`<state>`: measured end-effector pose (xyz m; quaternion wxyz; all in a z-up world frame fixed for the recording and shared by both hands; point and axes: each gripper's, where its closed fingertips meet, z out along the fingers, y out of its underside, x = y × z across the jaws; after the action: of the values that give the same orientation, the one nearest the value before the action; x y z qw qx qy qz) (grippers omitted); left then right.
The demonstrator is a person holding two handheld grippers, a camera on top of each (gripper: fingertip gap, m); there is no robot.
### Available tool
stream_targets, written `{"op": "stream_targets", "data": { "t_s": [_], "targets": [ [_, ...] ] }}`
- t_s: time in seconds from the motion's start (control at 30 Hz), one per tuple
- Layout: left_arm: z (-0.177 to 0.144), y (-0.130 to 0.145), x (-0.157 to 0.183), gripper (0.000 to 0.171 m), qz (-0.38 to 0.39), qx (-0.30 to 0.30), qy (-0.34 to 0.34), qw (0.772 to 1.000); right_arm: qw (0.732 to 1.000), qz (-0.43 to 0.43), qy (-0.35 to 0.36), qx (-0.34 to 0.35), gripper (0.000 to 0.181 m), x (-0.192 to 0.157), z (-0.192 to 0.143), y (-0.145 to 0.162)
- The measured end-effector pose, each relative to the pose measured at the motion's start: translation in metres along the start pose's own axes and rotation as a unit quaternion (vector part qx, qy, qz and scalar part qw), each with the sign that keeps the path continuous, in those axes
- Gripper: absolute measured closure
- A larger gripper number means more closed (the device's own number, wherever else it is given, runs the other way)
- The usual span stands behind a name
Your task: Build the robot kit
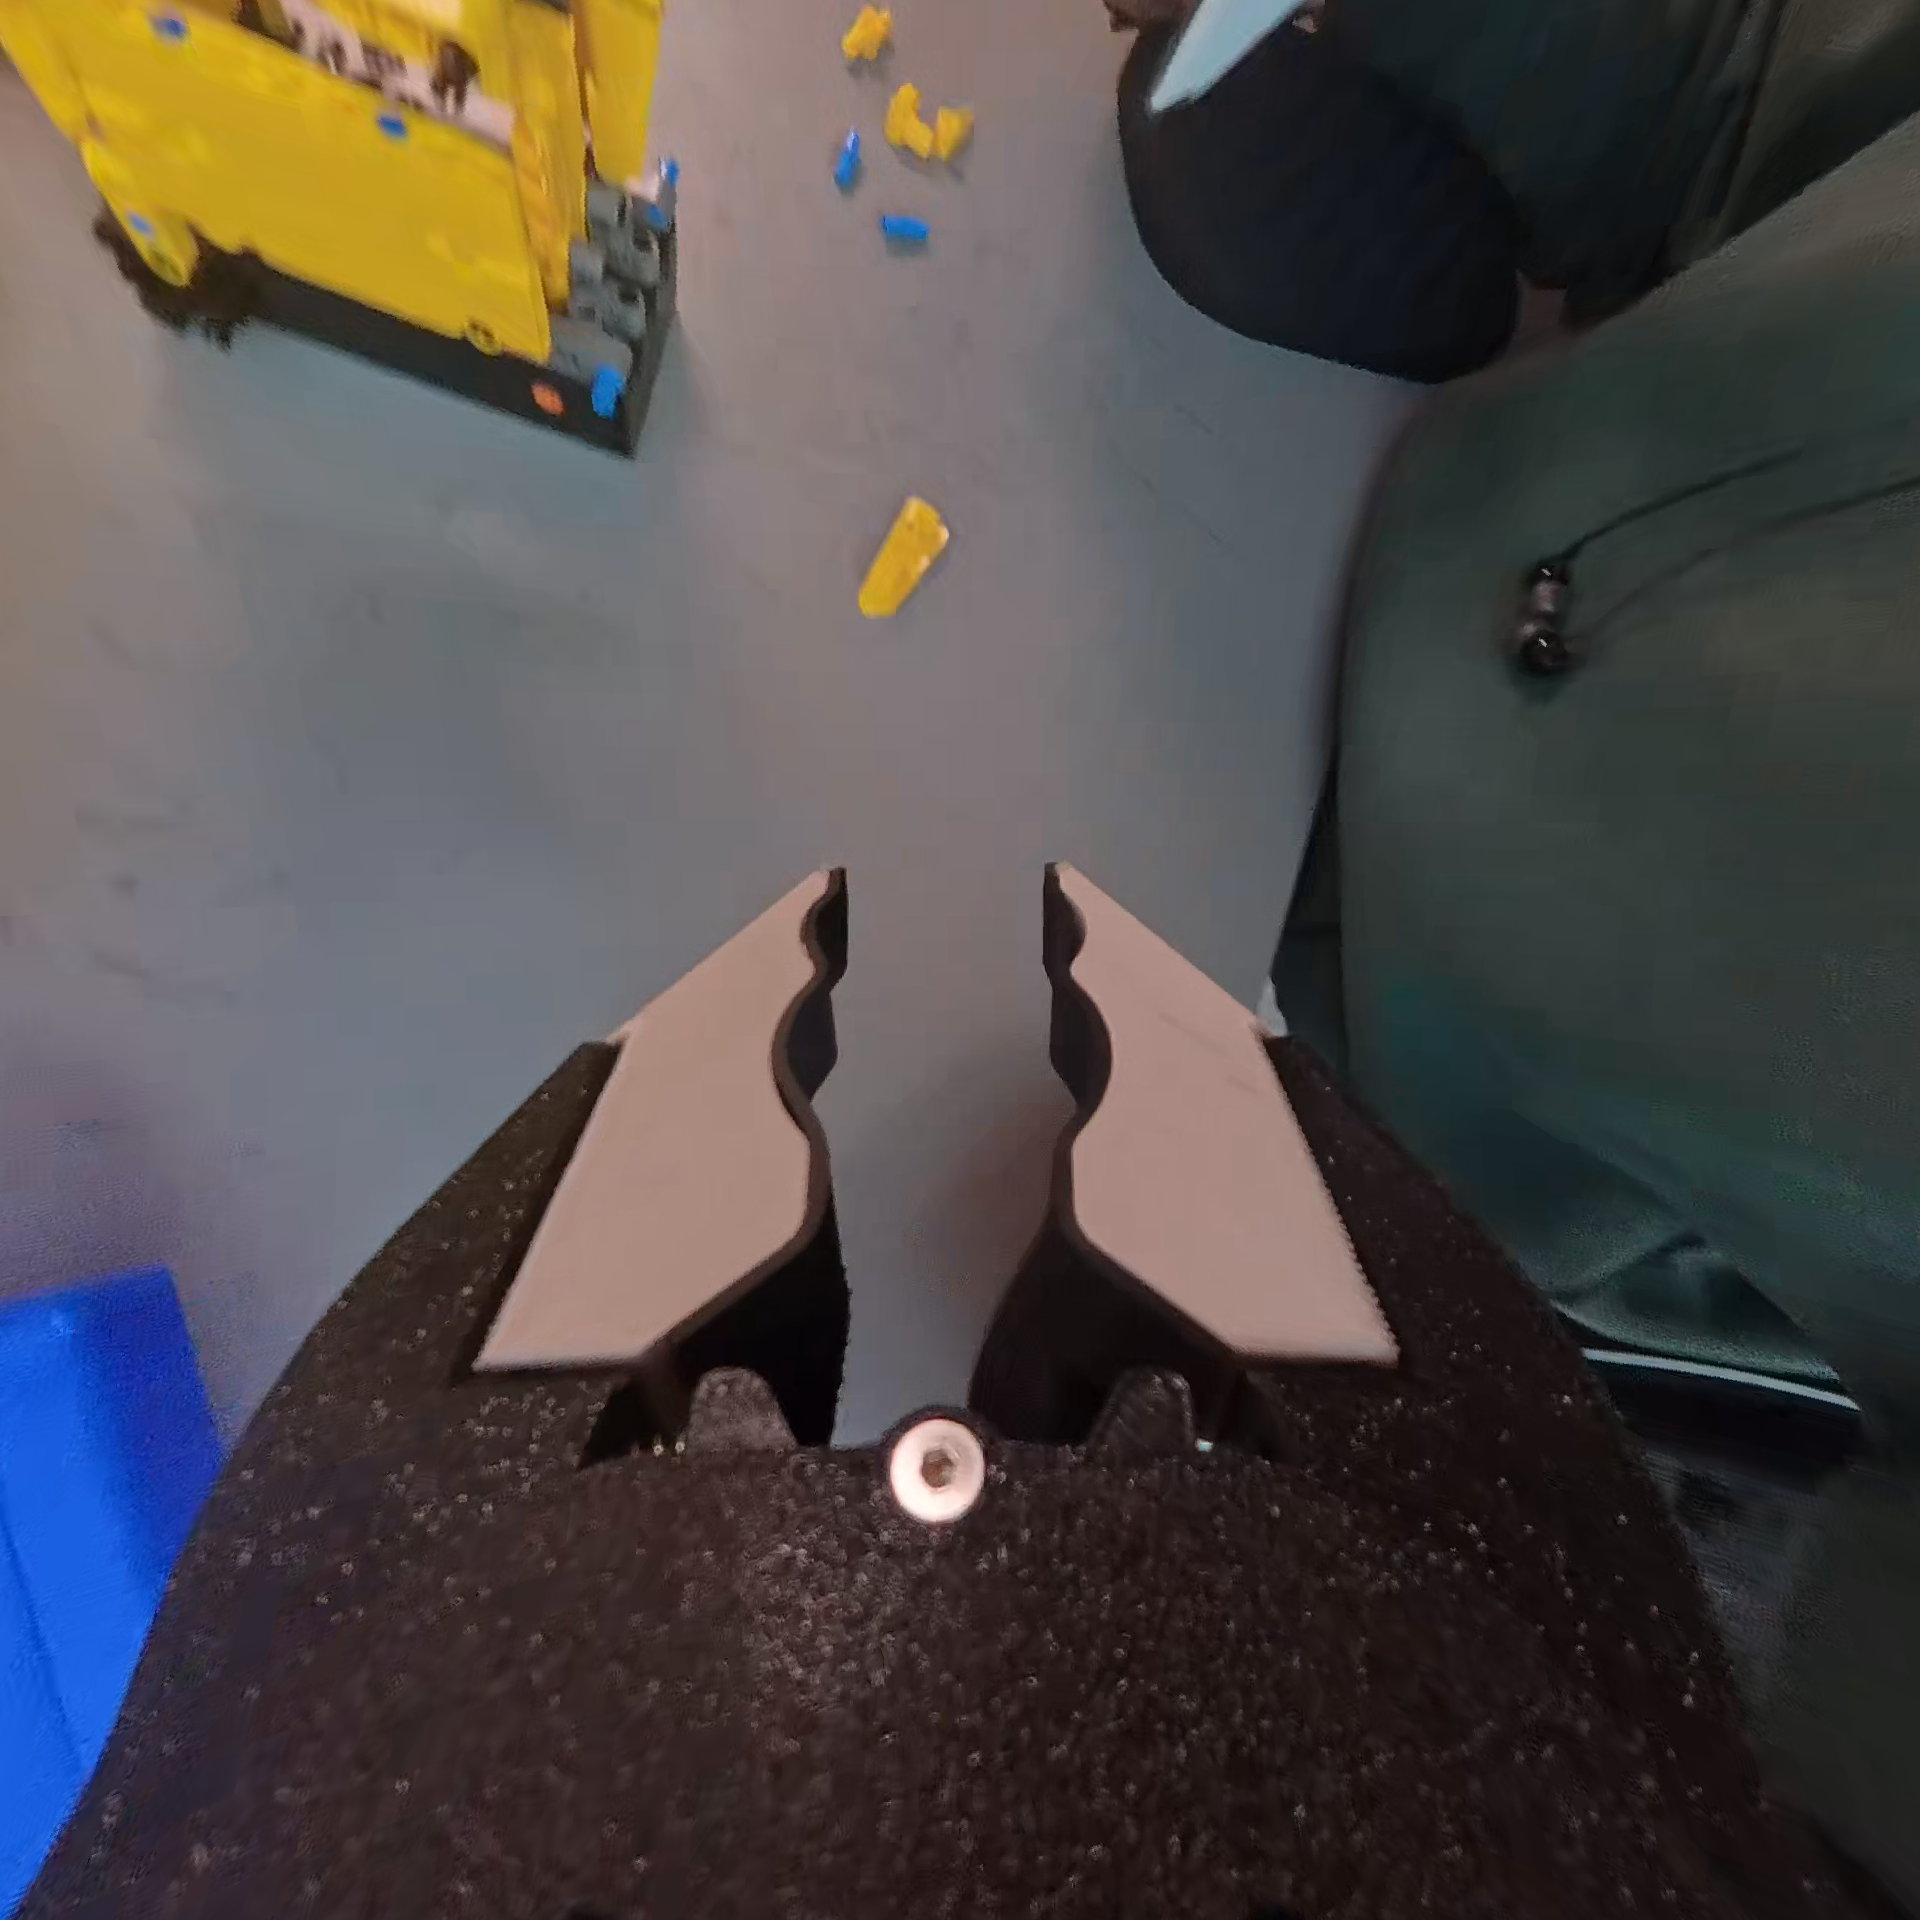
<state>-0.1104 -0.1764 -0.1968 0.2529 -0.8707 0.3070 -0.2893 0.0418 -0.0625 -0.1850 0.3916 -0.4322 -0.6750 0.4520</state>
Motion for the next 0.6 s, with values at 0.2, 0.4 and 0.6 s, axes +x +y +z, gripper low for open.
{"op": "stream_targets", "data": {
  "t_s": [0.2,0.4,0.6],
  "targets": [
    [-0.036,0.115,0.022,0.102,-0.121,-0.089,0.082,0.985,1.0,0.0,-0.001,0.002,0.15,-0.001,0.0,-0.002],
    [-0.016,0.115,0.02,0.141,-0.12,-0.076,0.106,0.984,1.0,0.006,0.011,0.006,0.151,0.005,-0.002,-0.005],
    [-0.01,0.058,-0.024,0.141,-0.146,0.005,0.06,0.987,0.999,0.01,0.028,0.014,0.153,0.012,-0.009,-0.008]
  ]
}}
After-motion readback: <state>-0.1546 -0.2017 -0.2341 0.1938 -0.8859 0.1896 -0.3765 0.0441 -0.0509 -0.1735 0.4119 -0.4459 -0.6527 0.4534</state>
